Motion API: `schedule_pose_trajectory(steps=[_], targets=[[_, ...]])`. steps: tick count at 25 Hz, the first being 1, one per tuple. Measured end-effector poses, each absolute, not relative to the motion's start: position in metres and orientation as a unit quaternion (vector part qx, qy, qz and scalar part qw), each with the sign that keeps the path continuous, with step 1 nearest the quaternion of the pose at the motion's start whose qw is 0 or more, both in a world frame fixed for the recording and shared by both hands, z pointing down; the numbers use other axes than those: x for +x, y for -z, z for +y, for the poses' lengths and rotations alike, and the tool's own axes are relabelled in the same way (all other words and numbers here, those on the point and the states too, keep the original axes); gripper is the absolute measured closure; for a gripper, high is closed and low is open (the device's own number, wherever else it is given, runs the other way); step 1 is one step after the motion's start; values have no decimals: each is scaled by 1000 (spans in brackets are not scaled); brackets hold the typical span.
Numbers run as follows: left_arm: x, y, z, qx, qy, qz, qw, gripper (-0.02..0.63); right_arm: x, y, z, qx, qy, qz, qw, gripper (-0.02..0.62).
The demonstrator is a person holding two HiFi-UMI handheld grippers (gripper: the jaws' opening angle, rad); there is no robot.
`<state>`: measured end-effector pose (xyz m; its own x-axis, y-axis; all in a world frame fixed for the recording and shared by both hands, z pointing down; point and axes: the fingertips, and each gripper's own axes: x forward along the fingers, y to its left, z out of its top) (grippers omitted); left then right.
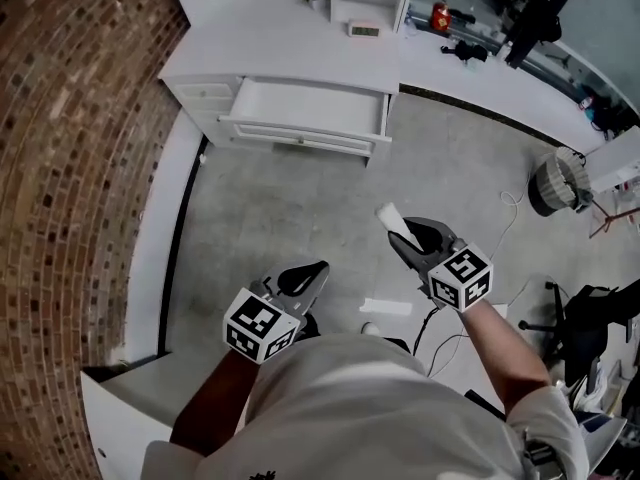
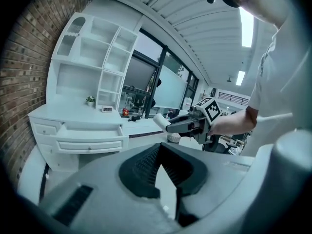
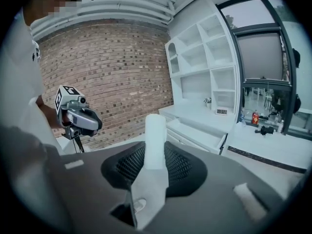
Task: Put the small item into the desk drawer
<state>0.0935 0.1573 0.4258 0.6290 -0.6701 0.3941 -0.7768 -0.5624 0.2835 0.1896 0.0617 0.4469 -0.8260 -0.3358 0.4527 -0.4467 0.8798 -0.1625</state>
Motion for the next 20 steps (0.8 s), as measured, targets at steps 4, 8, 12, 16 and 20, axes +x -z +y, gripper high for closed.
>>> schedule_pose_trajectory(steps=[4, 8, 12, 16, 20], targets=[[47, -425, 143, 883, -125, -398, 216, 601, 148, -448, 45, 224, -130, -942, 213, 460], [9, -426, 136, 889, -128, -385, 213, 600, 114, -449, 29, 239, -124, -939, 216, 460], [-20, -430, 125, 891, -128, -379, 214, 600, 92, -451, 11, 252, -120, -935, 219, 460], [-32, -429, 114, 891, -114, -379, 221, 600, 78, -454, -11, 255, -116, -932, 230, 460], [-46, -432, 97, 888, -110, -385, 226, 600, 63, -457, -41, 254, -109, -932, 235, 460]])
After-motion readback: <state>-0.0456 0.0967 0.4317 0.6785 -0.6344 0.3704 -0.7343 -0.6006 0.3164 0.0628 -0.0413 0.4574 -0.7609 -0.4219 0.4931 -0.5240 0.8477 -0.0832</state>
